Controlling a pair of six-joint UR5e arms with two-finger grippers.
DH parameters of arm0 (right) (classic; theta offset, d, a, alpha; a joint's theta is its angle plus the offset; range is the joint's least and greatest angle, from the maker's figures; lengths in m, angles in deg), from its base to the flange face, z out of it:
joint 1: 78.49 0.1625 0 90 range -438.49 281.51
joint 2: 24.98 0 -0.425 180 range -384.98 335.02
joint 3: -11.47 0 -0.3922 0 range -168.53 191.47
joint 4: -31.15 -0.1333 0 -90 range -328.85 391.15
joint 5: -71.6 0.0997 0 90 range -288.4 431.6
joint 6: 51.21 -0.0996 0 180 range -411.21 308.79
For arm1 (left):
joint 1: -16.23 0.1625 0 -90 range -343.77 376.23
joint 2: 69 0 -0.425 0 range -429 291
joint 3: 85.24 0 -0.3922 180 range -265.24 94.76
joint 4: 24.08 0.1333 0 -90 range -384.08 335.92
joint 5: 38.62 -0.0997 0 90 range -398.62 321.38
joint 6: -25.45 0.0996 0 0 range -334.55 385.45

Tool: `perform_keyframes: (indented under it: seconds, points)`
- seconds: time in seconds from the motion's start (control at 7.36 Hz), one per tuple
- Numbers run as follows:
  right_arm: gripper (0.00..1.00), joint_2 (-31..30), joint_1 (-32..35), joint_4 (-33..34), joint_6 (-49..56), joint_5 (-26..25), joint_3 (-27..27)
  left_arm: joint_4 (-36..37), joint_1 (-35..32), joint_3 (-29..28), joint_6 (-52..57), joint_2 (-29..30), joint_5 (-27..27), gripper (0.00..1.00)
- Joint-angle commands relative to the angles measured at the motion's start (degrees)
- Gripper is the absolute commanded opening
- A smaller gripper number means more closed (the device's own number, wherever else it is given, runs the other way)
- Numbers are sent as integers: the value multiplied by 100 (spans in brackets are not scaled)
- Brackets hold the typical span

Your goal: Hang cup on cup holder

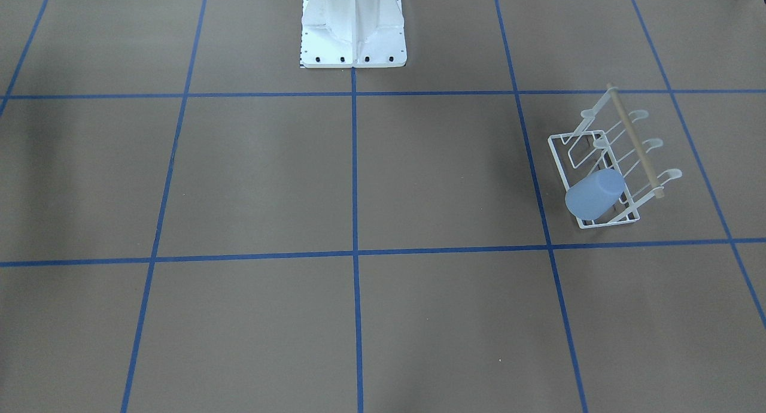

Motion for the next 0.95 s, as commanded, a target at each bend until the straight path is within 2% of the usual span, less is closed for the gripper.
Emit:
perform_keyframes:
  seconds: [0.0,0.27,0.54,0.82]
  points:
    - [100,5,-1,-13,29,33,35,-613,4,20,-10,-445,-100,98]
    - [100,-3,-1,-293,-32,50,228,-598,13,212,-62,-463,-145,98]
    - [100,-38,-1,-295,-6,-20,324,-537,21,668,-80,-402,-84,98]
    - [100,-126,-1,-295,-6,-143,544,-28,-5,924,-63,-489,-214,98]
